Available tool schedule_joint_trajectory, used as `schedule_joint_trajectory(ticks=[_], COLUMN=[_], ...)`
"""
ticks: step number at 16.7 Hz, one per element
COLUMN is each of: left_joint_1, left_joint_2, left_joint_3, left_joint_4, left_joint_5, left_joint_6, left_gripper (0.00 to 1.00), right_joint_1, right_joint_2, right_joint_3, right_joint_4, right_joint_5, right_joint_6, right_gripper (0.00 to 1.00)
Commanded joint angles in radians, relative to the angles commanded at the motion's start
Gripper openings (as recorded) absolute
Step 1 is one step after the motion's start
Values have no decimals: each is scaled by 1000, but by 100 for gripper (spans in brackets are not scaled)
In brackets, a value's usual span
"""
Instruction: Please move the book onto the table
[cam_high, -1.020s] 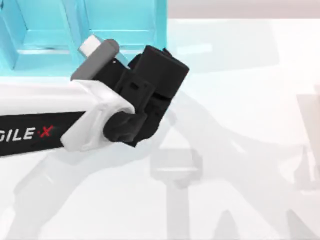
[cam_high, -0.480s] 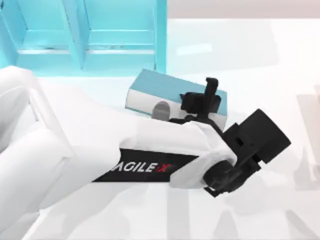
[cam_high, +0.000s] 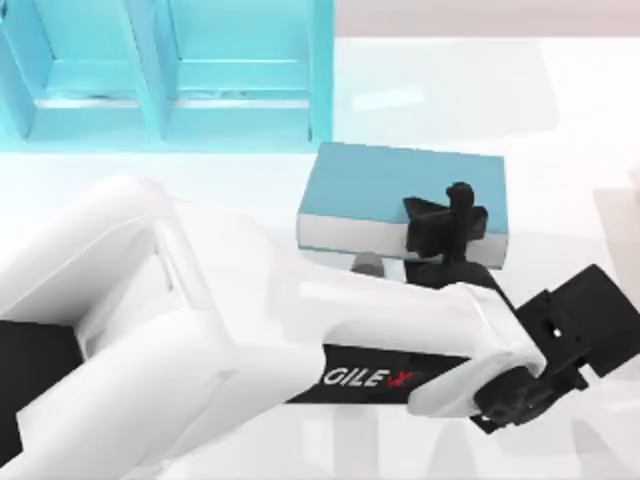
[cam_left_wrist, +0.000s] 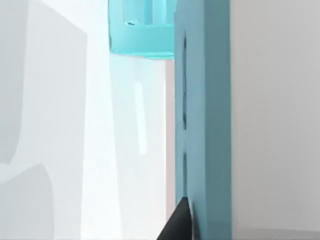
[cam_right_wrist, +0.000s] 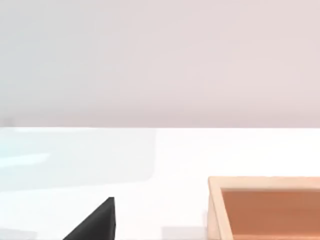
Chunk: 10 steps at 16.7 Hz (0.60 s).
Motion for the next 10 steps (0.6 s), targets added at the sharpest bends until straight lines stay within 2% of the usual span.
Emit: schedule_joint_trajectory(ticks=[10], left_joint_1=[-11], left_joint_2=[1], left_joint_3=[11], left_joint_4=[-45], left_joint_5=[-6], left_joint_6=[-38], left_gripper=[0], right_joint_1=[0], right_joint_2=[0], right_joint_3=[0], right_joint_4=[0], right_joint_5=[0], right_joint_6=[0], right_gripper=[100])
